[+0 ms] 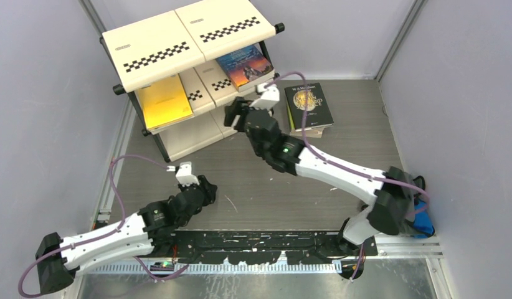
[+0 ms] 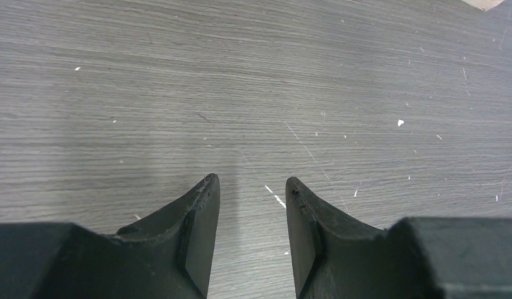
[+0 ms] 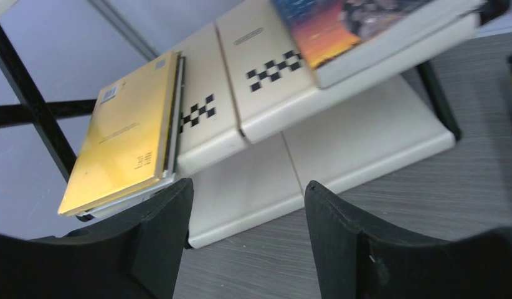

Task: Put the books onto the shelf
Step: Pick up the book from the center of the board.

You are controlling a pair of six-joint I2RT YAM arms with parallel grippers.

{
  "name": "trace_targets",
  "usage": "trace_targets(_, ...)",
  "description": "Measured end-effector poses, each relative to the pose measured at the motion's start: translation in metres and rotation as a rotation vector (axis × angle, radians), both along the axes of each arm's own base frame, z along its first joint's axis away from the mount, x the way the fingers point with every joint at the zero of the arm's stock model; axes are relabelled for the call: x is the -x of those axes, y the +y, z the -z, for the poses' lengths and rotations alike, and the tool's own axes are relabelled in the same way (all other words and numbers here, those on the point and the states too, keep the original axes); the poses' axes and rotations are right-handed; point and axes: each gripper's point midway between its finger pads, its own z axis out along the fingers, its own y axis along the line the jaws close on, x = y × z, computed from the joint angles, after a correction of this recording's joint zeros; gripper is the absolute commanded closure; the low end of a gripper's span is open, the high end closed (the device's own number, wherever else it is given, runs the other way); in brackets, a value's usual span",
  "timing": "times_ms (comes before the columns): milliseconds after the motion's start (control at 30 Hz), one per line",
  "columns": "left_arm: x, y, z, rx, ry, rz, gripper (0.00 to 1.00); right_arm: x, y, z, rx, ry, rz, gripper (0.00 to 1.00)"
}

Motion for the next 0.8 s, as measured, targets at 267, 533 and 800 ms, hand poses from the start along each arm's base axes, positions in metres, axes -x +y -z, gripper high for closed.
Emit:
trace_targets(267,-0.013,-0.036,-0.007,0.001,0.008,0.040,0.53,0.004,-0.132,0.027,-0.063,0.007,0.249,0.27)
trace_targets(533,-0.031,-0.082,-0.015,-0.008,0.003,0.096,0.48,-0.007,-0.270,0.084,-0.123,0.091,0.571,0.24)
trace_targets(800,-0.055,-0.137,-0.017,-0.013,-0.011,0.151,0.39,-0.010,-0.345,0.150,-0.217,0.215,0.722,0.18)
